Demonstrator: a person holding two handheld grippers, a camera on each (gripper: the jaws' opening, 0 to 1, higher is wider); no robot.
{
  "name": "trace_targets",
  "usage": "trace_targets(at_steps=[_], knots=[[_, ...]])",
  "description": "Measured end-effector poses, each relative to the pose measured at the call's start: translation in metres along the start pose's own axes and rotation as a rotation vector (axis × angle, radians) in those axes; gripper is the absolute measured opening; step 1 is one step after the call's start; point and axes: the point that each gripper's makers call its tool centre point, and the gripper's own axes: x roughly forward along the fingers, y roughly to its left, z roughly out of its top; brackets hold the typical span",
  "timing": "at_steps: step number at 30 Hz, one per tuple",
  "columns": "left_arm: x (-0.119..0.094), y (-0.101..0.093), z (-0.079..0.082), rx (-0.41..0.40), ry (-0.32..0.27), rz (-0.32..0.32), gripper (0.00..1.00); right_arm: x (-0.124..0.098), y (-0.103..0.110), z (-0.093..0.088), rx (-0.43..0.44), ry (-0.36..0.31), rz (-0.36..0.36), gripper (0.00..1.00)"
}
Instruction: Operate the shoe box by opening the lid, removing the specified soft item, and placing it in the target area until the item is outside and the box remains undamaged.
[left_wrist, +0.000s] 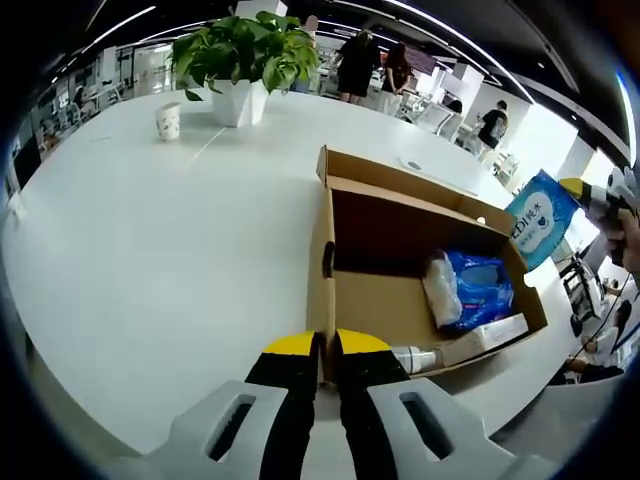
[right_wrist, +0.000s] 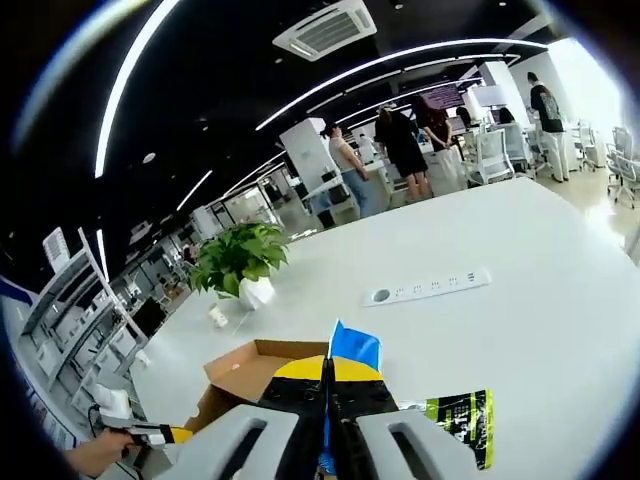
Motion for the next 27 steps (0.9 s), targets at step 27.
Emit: trace_targets(at_steps=[27], knots=[[0.002, 0.001, -0.001, 0.000, 0.001, 0.000, 0.04, -0.001, -0.069, -0.019, 0.063, -0.006, -0.121, 0.00]])
